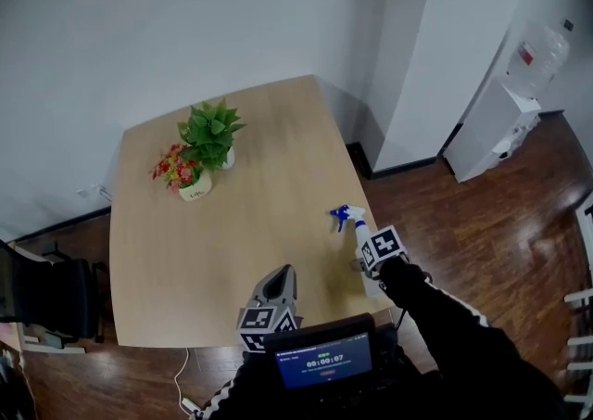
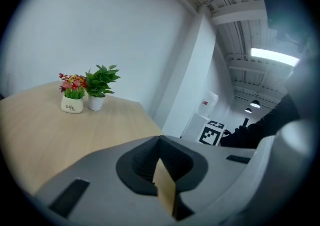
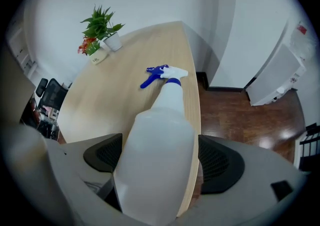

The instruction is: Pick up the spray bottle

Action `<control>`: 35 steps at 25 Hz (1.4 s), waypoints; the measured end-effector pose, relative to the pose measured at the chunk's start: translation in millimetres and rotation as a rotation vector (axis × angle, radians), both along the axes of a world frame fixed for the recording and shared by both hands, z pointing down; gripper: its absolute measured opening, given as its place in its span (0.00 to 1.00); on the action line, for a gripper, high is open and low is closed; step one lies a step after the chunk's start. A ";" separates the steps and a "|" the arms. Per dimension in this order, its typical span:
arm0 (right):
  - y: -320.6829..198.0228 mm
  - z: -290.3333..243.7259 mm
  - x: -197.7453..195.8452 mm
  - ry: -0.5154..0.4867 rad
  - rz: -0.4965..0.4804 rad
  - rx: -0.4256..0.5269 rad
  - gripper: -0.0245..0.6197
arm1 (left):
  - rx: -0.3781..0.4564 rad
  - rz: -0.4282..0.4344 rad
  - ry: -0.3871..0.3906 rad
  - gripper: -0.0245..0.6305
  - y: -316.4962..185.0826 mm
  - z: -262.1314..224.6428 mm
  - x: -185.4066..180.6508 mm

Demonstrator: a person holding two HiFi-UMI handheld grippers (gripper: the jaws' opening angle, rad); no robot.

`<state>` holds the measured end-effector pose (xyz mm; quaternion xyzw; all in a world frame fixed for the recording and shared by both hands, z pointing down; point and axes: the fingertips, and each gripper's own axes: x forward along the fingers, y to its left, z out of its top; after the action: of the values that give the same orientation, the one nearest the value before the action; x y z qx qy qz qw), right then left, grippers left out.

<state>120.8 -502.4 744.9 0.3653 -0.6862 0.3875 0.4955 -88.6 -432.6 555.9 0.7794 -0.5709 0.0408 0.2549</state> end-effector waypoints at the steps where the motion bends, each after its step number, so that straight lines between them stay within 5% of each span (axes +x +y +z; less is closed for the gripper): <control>1: 2.2 3.4 0.5 0.013 0.006 -0.015 0.73 | -0.003 0.002 0.005 0.03 0.9 0.8 0.2; 12: 12.5 15.7 -7.0 0.018 -0.035 -0.057 0.67 | -0.017 -0.006 0.032 0.03 3.9 3.1 -14.2; 23: 15.4 -0.1 -3.5 -0.074 -0.052 0.093 0.64 | 0.014 -0.063 0.025 0.03 22.2 -12.5 -33.1; 35: -4.2 -201.8 -6.5 -0.668 0.086 0.525 0.64 | 0.090 -0.152 0.019 0.03 38.4 -49.8 -44.9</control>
<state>114.3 -506.6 543.1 0.3616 -0.8686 0.3170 0.1195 -133.4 -394.2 506.1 0.7450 -0.6270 -0.0118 0.2273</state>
